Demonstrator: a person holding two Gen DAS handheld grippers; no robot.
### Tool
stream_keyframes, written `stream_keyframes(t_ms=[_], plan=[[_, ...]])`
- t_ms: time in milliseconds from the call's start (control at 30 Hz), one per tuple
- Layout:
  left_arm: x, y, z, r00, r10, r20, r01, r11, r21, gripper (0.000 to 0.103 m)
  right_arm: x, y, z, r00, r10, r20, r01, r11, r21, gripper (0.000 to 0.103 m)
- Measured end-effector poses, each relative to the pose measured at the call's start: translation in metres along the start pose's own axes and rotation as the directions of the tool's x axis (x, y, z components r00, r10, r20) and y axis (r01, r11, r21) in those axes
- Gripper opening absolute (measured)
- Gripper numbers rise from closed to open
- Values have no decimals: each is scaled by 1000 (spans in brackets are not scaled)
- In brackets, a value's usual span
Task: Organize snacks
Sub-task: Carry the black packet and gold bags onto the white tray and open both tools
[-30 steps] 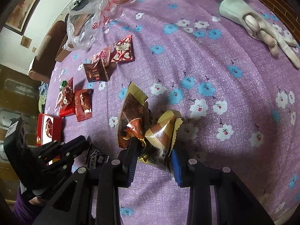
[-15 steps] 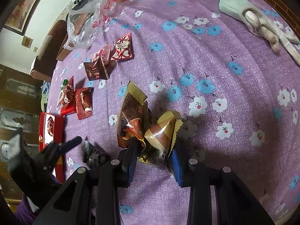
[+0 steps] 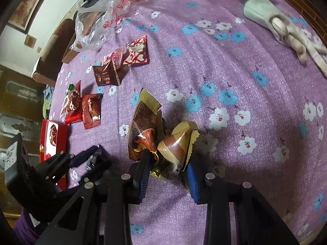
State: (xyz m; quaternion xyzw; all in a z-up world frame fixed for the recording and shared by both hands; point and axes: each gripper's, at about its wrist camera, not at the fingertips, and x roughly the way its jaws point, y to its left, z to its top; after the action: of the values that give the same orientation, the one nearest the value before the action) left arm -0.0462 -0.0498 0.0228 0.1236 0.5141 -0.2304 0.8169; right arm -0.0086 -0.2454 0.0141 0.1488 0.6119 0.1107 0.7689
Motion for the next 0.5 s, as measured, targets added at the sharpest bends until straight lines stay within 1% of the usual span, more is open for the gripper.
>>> stream_keyframes(t_ms=[100,233,367,433,500], plan=[[-3,11,-3,1000,0,2,0,1000,-31,24,1,8,1,1000,-4,1,4,1000,-20,32],[-13,33,-7,1000,-11,27,14,994,-109,23,3,21,0,1000,5,-6,-6,999,-51,32],[-35,48,-11,998,38,55,-28,986,-162,23,6,37,-1,999,31,-21,-33,996,-85,32],[-53,52,-15,993,87,75,-73,983,-169,23,6,47,0,999,43,-26,-46,993,-111,32],[-70,55,-20,987,124,99,-106,979,-175,23,6,61,1,996,76,-35,-80,988,-131,32]])
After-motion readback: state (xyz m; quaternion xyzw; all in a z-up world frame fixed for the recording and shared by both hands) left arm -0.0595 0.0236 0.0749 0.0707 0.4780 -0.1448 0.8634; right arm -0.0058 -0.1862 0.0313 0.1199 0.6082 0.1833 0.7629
